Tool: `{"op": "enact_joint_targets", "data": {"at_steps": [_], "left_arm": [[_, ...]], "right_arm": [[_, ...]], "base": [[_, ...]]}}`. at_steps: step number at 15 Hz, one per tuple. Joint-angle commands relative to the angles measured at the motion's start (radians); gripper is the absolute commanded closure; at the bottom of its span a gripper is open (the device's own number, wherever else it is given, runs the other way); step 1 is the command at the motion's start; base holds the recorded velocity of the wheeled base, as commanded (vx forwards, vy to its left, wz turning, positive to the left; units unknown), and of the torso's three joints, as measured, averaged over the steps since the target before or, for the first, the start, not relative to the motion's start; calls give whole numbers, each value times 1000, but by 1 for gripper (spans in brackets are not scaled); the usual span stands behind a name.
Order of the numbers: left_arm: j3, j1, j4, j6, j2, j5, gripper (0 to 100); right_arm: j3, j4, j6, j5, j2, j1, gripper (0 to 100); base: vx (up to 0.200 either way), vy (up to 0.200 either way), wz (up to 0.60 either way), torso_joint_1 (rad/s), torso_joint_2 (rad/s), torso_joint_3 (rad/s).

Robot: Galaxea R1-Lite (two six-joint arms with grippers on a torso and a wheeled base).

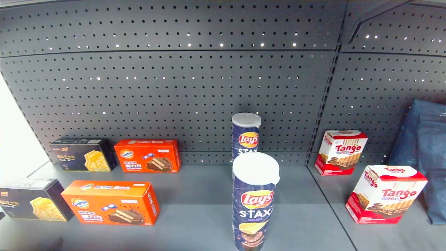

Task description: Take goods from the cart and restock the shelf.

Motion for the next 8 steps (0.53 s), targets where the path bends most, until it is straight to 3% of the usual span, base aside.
{"op": "enact_joint_targets", "data": {"at_steps": [1,2,4,6,7,8], "left_arm": [[46,1,6,1,-93,21,0],[49,1,11,1,-101,27,0],[63,1,150,1,-240,61,0],[50,1,307,2,-368,61,0],[52,1,341,2,-401,63,0],[46,1,354,1,-406,69,0]], "right_arm": [[58,101,-1,-5,-190,-17,0],[58,124,-1,-6,-205,-20,0],[59,430,-27,-12,-455,-87,0],[53,476,-23,-2,-513,-84,0],[53,474,-21,23,-519,-73,0],[51,480,-21,118,-538,-38,0]], "base": [[0,0,0,0,0,0],[0,0,0,0,0,0],[0,0,0,0,0,0],[0,0,0,0,0,0],[0,0,0,0,0,0],[0,0,0,0,0,0]]}}
